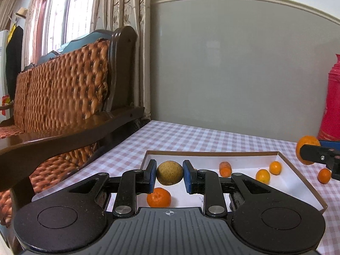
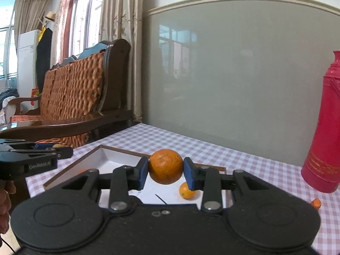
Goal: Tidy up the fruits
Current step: 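Hold both fruits in the closed tools above the tray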
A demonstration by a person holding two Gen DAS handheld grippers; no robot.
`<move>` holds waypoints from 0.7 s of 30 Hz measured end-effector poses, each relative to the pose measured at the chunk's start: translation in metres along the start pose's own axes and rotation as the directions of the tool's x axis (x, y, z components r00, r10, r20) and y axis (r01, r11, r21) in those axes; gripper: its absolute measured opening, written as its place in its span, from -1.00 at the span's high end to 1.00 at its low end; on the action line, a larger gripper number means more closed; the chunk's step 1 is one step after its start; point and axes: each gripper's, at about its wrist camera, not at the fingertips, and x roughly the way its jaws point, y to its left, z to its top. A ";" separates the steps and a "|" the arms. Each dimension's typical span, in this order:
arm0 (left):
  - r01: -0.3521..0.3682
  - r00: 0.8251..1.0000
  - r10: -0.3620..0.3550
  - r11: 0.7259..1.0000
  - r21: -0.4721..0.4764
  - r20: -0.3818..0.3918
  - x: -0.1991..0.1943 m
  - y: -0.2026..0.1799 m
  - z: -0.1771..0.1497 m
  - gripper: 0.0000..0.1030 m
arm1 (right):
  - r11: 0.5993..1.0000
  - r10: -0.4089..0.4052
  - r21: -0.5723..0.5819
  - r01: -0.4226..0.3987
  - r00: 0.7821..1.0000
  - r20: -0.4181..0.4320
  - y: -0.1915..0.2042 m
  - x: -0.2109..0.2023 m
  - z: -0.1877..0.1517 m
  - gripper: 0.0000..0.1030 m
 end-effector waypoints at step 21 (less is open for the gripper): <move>0.008 0.999 -0.007 1.000 0.012 -0.041 0.050 -0.009 0.013 0.48 | 0.997 -0.042 0.064 0.044 0.999 -0.030 -0.024 0.041 0.011 0.47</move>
